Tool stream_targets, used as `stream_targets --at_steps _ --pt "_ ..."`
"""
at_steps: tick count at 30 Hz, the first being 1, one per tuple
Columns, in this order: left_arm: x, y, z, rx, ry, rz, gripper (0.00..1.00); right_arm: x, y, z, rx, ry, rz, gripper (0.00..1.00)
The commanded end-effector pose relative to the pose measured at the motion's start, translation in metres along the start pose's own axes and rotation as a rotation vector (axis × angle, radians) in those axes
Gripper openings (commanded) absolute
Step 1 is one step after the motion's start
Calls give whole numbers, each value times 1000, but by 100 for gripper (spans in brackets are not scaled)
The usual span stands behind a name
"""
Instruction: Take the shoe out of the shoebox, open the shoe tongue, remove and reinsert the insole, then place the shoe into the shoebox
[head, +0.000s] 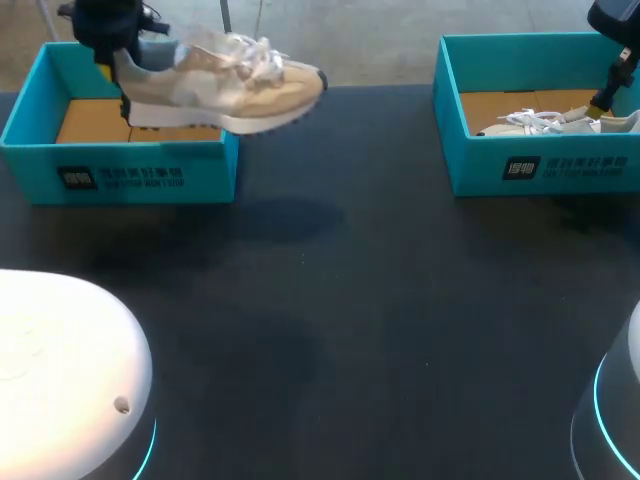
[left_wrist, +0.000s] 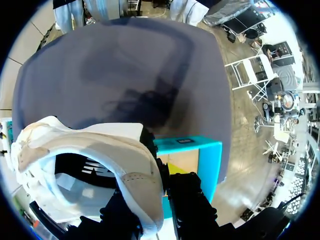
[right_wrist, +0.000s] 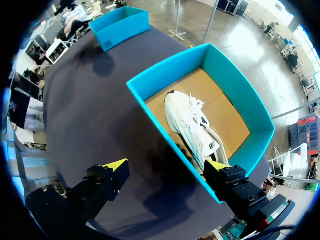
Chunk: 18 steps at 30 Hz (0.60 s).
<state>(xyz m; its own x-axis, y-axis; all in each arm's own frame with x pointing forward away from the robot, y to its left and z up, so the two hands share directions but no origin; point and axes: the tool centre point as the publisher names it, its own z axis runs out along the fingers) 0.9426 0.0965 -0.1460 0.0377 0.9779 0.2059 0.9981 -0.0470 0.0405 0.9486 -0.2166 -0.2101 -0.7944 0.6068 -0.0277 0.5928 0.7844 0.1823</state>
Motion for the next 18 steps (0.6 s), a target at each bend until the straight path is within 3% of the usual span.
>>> stream_targets --at_steps 1,10,18 --pt "-19 -43 -5 -51 24 -9 0 0 0 0 -1 0 -1 100" --pt "-60 -104 -3 -27 37 -66 0 0 0 0 -1 0 -1 100" --pt "-85 -135 -5 -9 21 -89 0 0 0 0 -1 0 -1 100"
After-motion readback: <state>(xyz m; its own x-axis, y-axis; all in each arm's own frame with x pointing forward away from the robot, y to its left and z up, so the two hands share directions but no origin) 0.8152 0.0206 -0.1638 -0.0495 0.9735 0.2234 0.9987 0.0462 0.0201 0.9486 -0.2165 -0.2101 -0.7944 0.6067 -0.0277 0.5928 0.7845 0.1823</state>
